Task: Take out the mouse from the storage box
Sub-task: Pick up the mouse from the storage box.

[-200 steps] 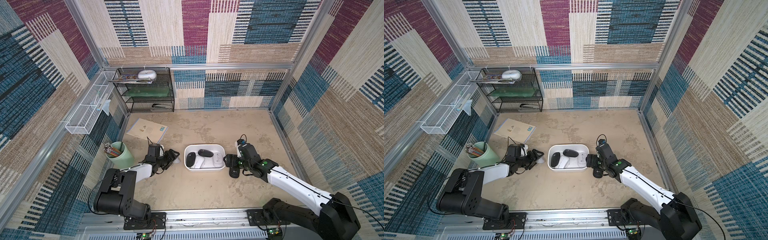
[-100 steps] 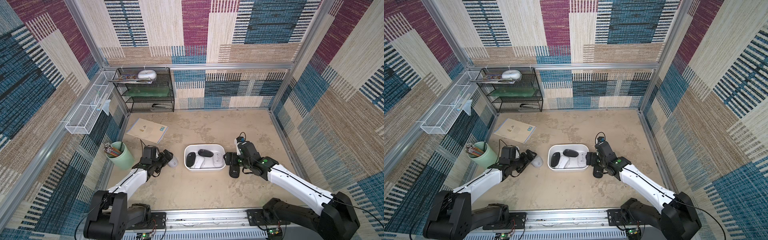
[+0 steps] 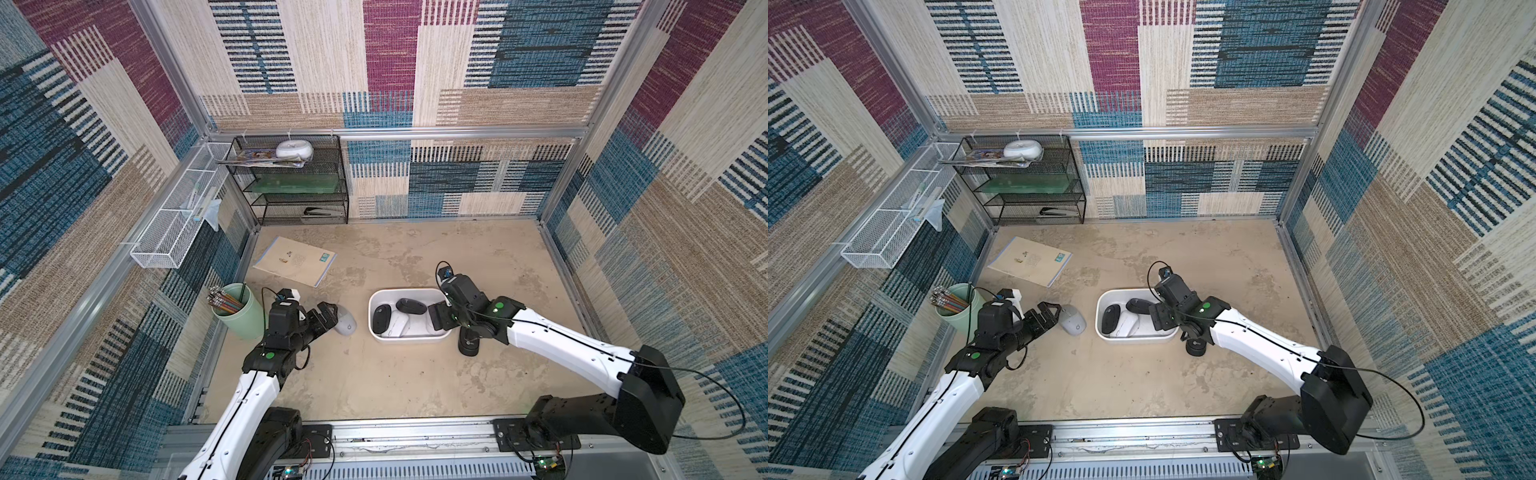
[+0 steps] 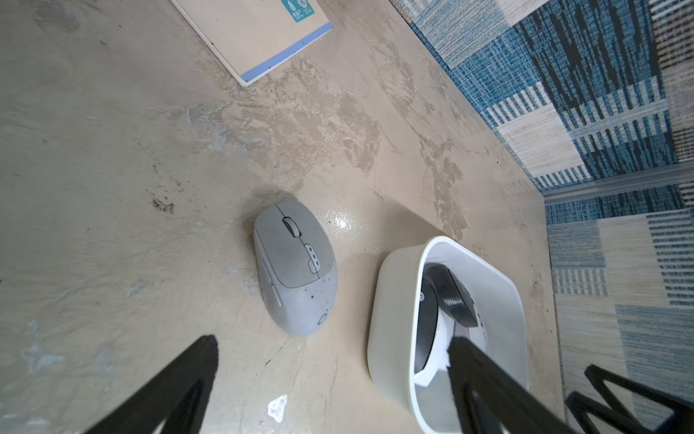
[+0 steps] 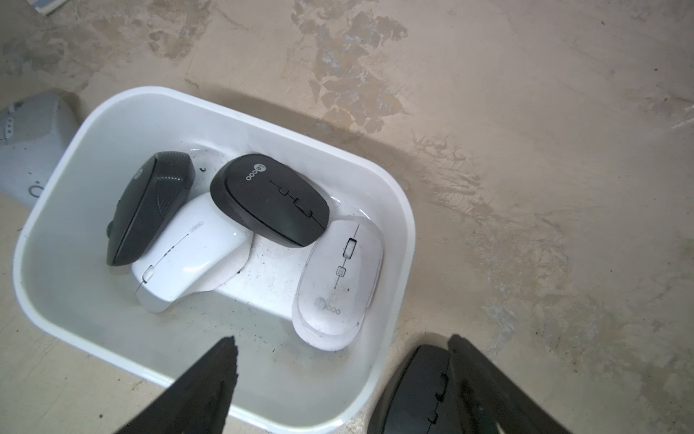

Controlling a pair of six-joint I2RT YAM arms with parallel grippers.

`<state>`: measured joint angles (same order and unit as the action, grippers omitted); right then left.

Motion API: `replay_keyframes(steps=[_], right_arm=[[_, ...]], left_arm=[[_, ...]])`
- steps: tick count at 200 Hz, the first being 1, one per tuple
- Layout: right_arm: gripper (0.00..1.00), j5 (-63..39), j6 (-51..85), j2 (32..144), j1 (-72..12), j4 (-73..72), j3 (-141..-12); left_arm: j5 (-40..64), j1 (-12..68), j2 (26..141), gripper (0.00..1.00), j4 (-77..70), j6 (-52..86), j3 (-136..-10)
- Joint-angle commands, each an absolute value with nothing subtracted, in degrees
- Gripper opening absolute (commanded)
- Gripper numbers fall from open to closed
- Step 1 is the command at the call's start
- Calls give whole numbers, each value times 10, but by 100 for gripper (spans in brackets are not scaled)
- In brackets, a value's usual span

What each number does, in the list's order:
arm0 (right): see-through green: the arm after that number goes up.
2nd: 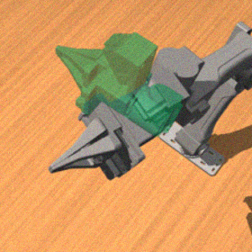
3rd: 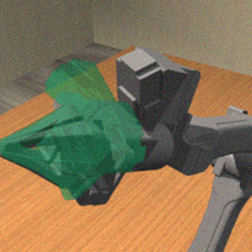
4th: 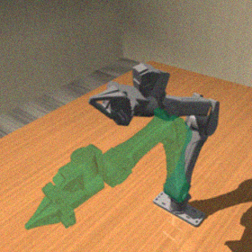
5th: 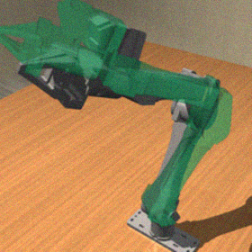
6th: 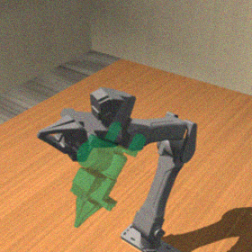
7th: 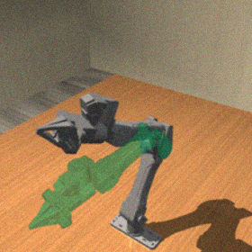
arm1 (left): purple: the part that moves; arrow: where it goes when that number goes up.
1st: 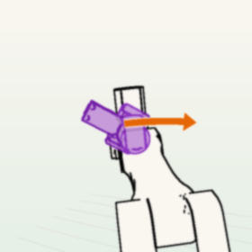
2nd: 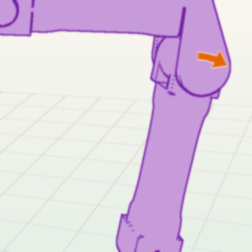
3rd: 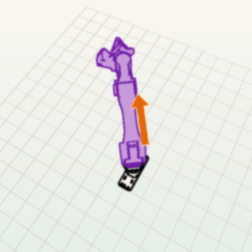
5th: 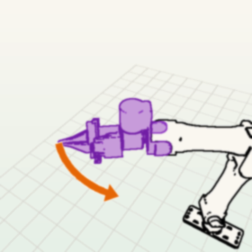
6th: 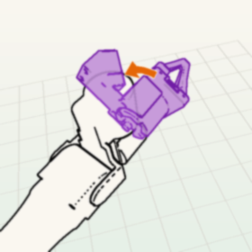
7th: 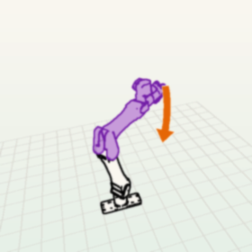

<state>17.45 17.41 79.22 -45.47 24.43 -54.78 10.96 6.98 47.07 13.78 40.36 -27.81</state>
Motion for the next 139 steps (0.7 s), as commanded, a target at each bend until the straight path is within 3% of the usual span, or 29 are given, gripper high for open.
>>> replay_keyframes(steps=[1, 139], right_arm=[[91, 187, 134, 836, -474, 231, -565], [88, 251, -11, 1010, -498, 134, -608]], left_arm=[[124, 75, 465, 99, 136, 384, -271], [133, 78, 481, 99, 96, 365, -252]])
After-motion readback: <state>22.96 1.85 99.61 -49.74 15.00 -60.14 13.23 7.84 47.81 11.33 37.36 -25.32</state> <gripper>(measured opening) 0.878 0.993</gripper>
